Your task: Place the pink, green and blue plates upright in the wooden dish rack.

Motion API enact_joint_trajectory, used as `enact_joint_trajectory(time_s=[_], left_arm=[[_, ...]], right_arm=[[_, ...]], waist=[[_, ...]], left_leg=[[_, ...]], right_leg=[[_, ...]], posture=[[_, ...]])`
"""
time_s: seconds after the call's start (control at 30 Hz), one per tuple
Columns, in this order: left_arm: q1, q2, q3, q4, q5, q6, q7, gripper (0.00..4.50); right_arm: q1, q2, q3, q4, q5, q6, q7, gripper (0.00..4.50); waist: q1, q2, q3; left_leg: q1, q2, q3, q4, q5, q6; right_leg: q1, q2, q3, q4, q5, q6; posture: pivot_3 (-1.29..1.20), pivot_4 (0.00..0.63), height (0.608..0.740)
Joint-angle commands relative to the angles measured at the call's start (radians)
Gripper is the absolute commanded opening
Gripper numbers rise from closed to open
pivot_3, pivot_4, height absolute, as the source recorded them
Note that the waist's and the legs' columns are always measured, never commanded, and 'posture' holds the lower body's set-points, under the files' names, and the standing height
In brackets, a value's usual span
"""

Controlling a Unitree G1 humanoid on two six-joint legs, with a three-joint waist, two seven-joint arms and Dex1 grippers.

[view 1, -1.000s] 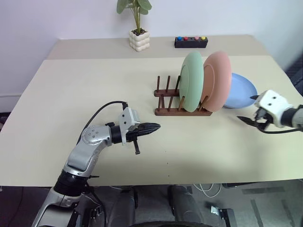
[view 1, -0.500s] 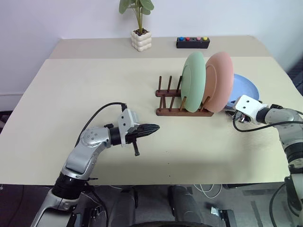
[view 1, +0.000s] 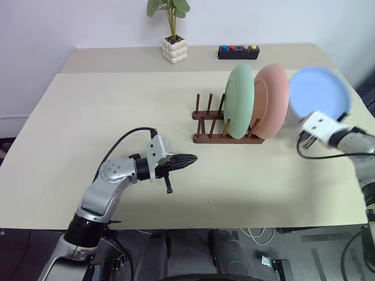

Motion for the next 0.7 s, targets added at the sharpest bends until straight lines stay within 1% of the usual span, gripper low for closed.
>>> enact_joint_trajectory(time_s=[0.03, 0.13, 0.23, 0.3, 0.4, 0.47, 0.53, 0.6, 0.7], left_arm=[[-0.02, -0.003, 0.001, -0.009, -0.005, -0.013, -0.005, 0.0], [-0.027, -0.007, -0.001, -0.002, -0.003, -0.014, -0.007, 0.0], [-0.031, -0.007, 0.0, 0.004, -0.001, -0.017, -0.009, 0.0], [-0.03, -0.006, 0.005, 0.005, -0.001, -0.017, -0.006, 0.0], [-0.02, 0.001, 0.016, 0.002, 0.0, -0.016, 0.003, 0.0], [-0.012, 0.005, 0.022, 0.001, 0.003, -0.017, 0.01, 0.0], [-0.002, 0.012, 0.033, 0.0, 0.004, -0.018, 0.021, 0.0], [0.006, 0.019, 0.046, -0.004, 0.001, -0.017, 0.03, 0.0], [0.014, 0.03, 0.054, -0.012, -0.003, -0.017, 0.035, 0.0]], right_arm=[[-0.038, -0.063, -0.117, -0.198, 0.008, 0.024, -0.097, 0.06], [-0.075, -0.065, -0.15, -0.337, 0.012, 0.033, -0.116, 0.06], [-0.143, -0.035, -0.126, -0.465, 0.031, 0.002, -0.086, 0.06], [-0.182, 0.035, -0.096, -0.569, 0.137, 0.031, -0.012, 0.06], [-0.192, 0.148, -0.037, -0.723, 0.306, 0.107, 0.113, 0.06], [-0.188, 0.208, -0.008, -0.799, 0.373, 0.141, 0.159, 0.06], [-0.169, 0.271, 0.022, -0.894, 0.494, 0.237, 0.21, 0.06], [-0.147, 0.326, 0.041, -0.986, 0.652, 0.374, 0.243, 0.06], [-0.121, 0.373, 0.04, -1.068, 0.803, 0.537, 0.249, 0.06]], waist=[[0.0, 0.0, 0.0], [-0.007, 0.0, 0.0], [-0.007, 0.0, 0.0], [-0.005, 0.0, 0.0], [-0.004, 0.0, 0.0], [-0.002, 0.0, 0.0], [0.005, -0.001, 0.0], [0.007, -0.001, 0.0], [0.008, -0.001, 0.0]], left_leg=[[0.0, 0.0, 0.0, 0.0, 0.0, 0.0], [0.001, 0.0, 0.0, 0.0, 0.0, 0.0], [0.001, 0.0, 0.0, 0.0, 0.0, 0.0], [0.001, 0.0, 0.0, 0.0, 0.0, 0.0], [0.001, 0.001, -0.001, 0.0, 0.0, 0.0], [0.0, 0.001, -0.001, 0.0, 0.0, 0.0], [-0.001, 0.001, -0.002, 0.0, 0.0, 0.0], [-0.001, 0.0, -0.003, 0.001, 0.0, 0.0], [-0.001, 0.001, -0.004, 0.001, 0.0, 0.0]], right_leg=[[0.0, 0.0, 0.0, 0.0, 0.0, 0.0], [0.0, 0.0, 0.0, 0.0, 0.0, 0.0], [0.0, 0.0, 0.0, 0.001, 0.0, 0.0], [0.0, 0.0, 0.0, 0.001, 0.0, 0.001], [0.0, 0.001, 0.0, 0.001, 0.002, 0.003], [0.001, 0.001, -0.001, 0.001, 0.002, 0.003], [0.0, 0.0, -0.001, 0.001, 0.002, 0.003], [0.0, 0.0, -0.002, 0.001, 0.002, 0.003], [0.0, 0.0, -0.003, 0.001, 0.002, 0.003]], posture=[[0.0, 0.15, 0.73], [0.0, 0.15, 0.73], [0.0, 0.15, 0.73], [0.0, 0.15, 0.73], [0.0, 0.15, 0.73], [0.0, 0.15, 0.73], [0.0, 0.15, 0.73], [0.0, 0.15, 0.73], [0.0, 0.15, 0.73]])
